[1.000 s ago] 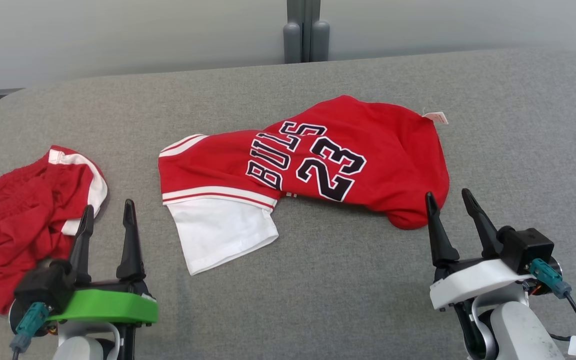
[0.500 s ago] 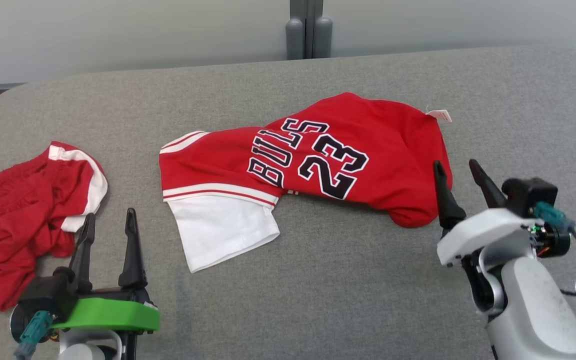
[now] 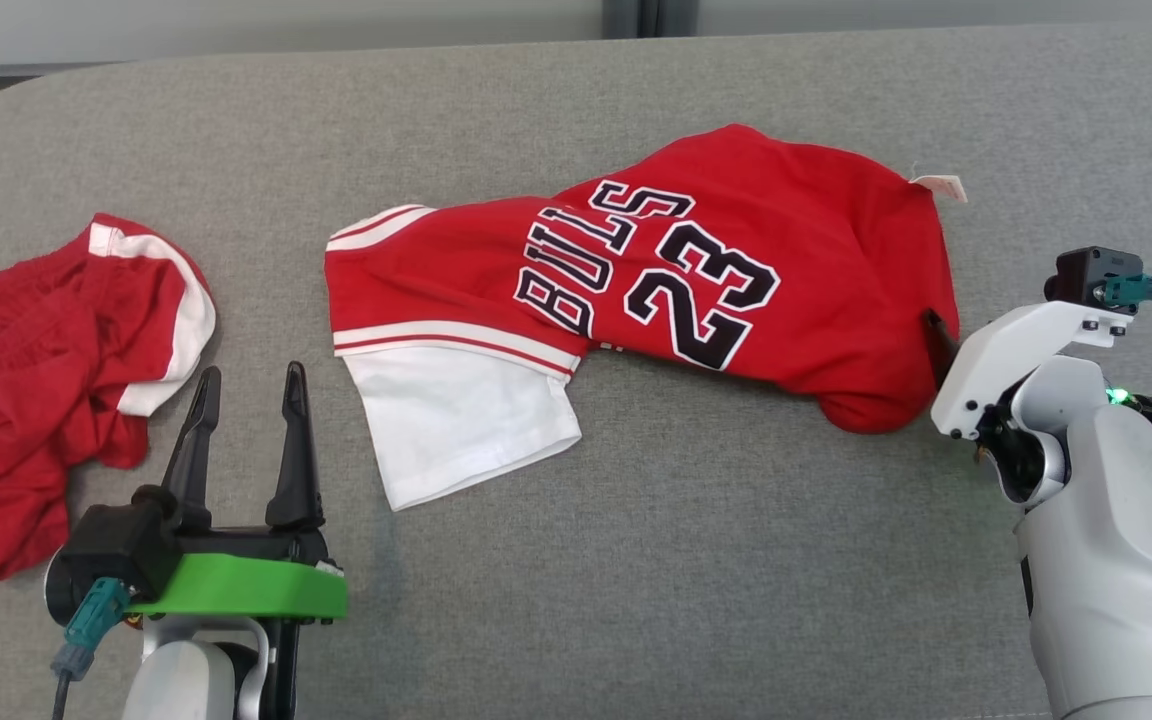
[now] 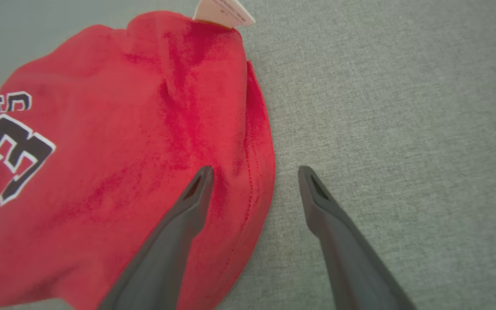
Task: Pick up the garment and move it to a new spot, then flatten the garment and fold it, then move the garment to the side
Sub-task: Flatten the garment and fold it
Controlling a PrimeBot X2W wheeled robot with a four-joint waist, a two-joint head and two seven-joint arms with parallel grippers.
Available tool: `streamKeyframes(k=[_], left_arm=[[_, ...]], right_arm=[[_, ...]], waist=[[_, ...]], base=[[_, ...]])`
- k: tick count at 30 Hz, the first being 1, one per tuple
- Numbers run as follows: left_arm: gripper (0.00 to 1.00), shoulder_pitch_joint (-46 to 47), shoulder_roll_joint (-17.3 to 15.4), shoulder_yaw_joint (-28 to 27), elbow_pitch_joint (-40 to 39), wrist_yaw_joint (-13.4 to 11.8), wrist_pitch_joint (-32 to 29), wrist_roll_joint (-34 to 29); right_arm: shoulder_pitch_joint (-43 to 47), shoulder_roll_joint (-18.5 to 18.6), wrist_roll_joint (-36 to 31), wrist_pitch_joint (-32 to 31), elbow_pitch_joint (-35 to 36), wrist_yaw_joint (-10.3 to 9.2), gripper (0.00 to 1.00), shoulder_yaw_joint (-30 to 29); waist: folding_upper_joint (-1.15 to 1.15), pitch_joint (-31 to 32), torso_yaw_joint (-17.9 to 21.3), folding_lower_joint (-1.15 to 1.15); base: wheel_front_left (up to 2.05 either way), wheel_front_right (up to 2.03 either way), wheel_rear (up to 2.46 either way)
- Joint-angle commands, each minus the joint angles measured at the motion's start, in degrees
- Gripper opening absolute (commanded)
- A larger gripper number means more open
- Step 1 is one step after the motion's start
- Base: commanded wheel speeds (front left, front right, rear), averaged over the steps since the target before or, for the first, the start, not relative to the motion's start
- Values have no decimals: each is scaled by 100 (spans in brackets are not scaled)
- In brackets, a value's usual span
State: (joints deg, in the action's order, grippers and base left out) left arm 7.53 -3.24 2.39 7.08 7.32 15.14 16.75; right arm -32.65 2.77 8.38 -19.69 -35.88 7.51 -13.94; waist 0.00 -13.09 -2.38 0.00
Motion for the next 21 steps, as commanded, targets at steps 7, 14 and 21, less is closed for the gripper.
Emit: streamKeyframes(k=[7, 14, 21], left_arm=[[100, 186, -84, 55, 9, 23, 1, 17], [100, 176, -80, 97, 23, 22, 1, 2], [100, 10, -69, 25, 47, 19, 1, -5]], right_arm=[[-454, -1, -317, -256, -856, -1, 100, -320], [-583, -30, -381, -222, -1018, 0, 0, -16], [-477, 28, -47, 247, 298, -2, 0, 759]], waist=[[0, -314, -276, 0], [0, -251, -317, 0], [0, 41, -213, 0]], base=[[0, 0, 0], [0, 0, 0], [0, 0, 0]])
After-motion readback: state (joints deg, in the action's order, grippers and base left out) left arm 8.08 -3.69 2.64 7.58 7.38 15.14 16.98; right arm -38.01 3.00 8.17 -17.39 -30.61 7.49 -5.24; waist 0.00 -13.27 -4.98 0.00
